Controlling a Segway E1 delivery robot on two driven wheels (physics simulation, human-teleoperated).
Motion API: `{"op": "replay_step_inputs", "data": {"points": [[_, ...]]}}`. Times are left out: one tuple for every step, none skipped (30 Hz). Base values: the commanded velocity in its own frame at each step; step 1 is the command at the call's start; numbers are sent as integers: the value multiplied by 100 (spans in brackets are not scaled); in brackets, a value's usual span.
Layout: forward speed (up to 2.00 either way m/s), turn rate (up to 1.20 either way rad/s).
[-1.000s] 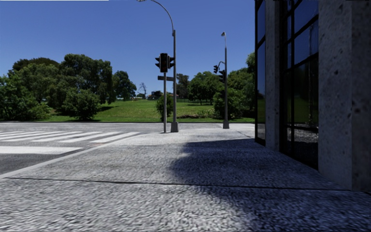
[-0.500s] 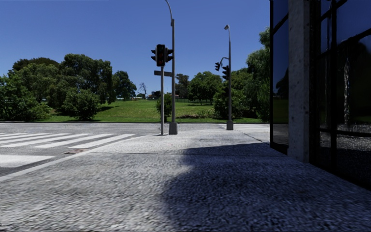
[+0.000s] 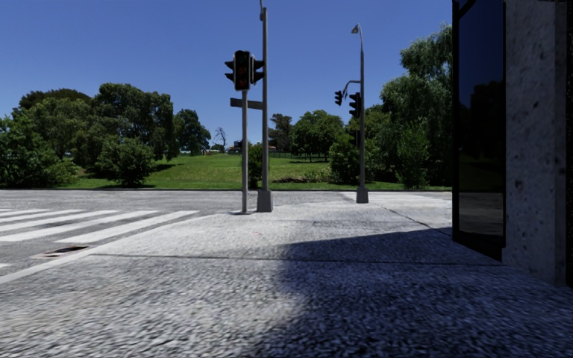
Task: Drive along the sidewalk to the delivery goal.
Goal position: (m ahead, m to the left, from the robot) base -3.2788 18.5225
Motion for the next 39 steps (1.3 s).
{"op": "replay_step_inputs", "data": {"points": [[200,0],[200,0],[200,0],[200,0],[200,0],[200,0],[200,0],[200,0],[200,0],[200,0],[200,0],[200,0],[200,0],[200,0],[200,0],[200,0],[200,0],[200,0],[200,0],[200,0],[200,0],[200,0],[200,0],[200,0],[200,0],[200,0],[200,6],[200,15],[200,27],[200,44],[200,44],[200,54],[200,62],[200,71],[200,80],[200,88],[200,91],[200,92],[200,93]]}}
